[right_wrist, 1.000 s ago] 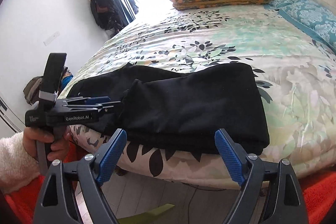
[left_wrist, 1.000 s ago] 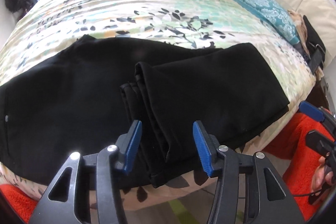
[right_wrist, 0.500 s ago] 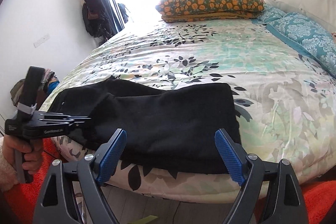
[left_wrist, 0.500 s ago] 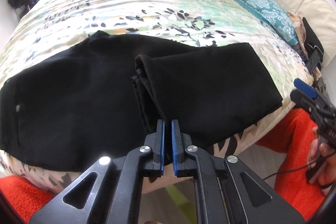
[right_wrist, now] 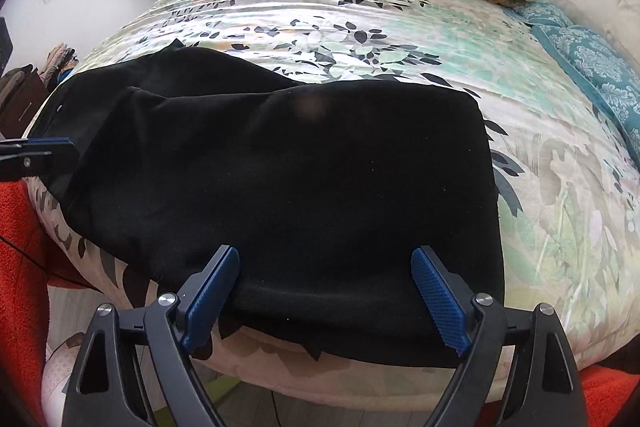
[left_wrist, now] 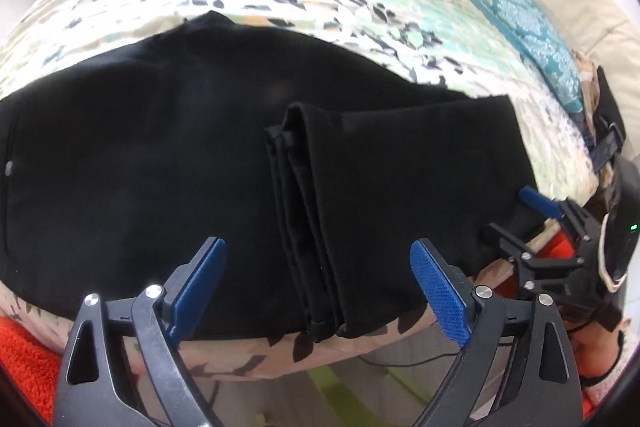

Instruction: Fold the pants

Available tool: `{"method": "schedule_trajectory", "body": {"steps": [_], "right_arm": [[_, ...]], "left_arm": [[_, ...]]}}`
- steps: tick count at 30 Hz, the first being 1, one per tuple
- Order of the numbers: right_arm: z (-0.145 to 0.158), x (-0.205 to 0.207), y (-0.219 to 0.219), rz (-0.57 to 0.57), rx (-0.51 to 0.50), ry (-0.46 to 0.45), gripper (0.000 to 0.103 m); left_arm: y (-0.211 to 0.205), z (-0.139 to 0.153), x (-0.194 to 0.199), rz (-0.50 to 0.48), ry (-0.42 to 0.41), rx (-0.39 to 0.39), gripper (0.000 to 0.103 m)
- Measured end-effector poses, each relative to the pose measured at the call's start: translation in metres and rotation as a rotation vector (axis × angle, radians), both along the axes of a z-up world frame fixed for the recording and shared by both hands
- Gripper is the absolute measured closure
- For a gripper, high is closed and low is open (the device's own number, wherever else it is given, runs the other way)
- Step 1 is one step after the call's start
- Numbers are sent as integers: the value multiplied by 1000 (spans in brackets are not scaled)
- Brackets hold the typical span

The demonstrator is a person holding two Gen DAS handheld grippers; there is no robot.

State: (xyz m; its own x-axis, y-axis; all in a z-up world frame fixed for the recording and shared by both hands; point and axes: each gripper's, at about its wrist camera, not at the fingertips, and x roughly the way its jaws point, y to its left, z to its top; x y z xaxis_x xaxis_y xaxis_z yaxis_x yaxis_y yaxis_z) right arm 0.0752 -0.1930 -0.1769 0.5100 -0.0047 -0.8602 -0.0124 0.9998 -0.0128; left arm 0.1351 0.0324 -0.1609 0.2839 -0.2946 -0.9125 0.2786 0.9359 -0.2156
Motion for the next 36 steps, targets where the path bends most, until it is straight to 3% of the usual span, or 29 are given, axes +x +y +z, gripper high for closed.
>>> {"method": "schedule_trajectory", "body": {"steps": [1,2,3,5,10,13,15,17,19,21,23,26,28,30,33,36], "right_arm": [[1,-1,-1,-2,4,-3,15],[3,-2,-1,-3,7,-10,15],[6,-3,-2,-7,9,-21,15],[15,-9,-7,-30,20,-61,15],[48,-28,-41,-169,49,-219,15],[54,-36,-64,-262,65,-249,15],[50,-35,-75,-299,87,-225,15],[41,-29,-77,-303,97,-185,15],[19,-18,-70,-259,62,-57,11],[-7,-14,-61,-238,10,44,12],[-5,-17,-64,-259,44,10,11],[6,-19,-61,-247,-23,-27,11],[20,-24,-57,-238,-21,-86,11],[35,-28,-51,-214,-33,-156,10],[48,-28,-35,-147,-59,-234,10],[43,-20,-20,-82,-56,-208,10]], "left_arm": [[-7,-5,0,-9,8,25,13],[-12,-9,0,-14,17,40,25],[-16,-10,0,-23,26,37,52],[-23,-6,0,-23,13,65,87],[-12,32,1,-10,-103,14,91],[-4,25,3,6,-126,76,92],[-7,1,6,-9,-87,132,87],[-10,-8,2,-18,-115,175,81],[-11,-4,-1,-16,-132,180,70],[-8,1,-2,-4,-132,189,39],[5,6,-4,37,-147,186,31],[25,18,-7,100,-148,110,30],[31,30,-6,154,-192,90,28],[30,46,-9,175,-252,63,20],[8,61,-14,124,-337,35,8],[-26,56,-14,4,-365,92,7]]}}
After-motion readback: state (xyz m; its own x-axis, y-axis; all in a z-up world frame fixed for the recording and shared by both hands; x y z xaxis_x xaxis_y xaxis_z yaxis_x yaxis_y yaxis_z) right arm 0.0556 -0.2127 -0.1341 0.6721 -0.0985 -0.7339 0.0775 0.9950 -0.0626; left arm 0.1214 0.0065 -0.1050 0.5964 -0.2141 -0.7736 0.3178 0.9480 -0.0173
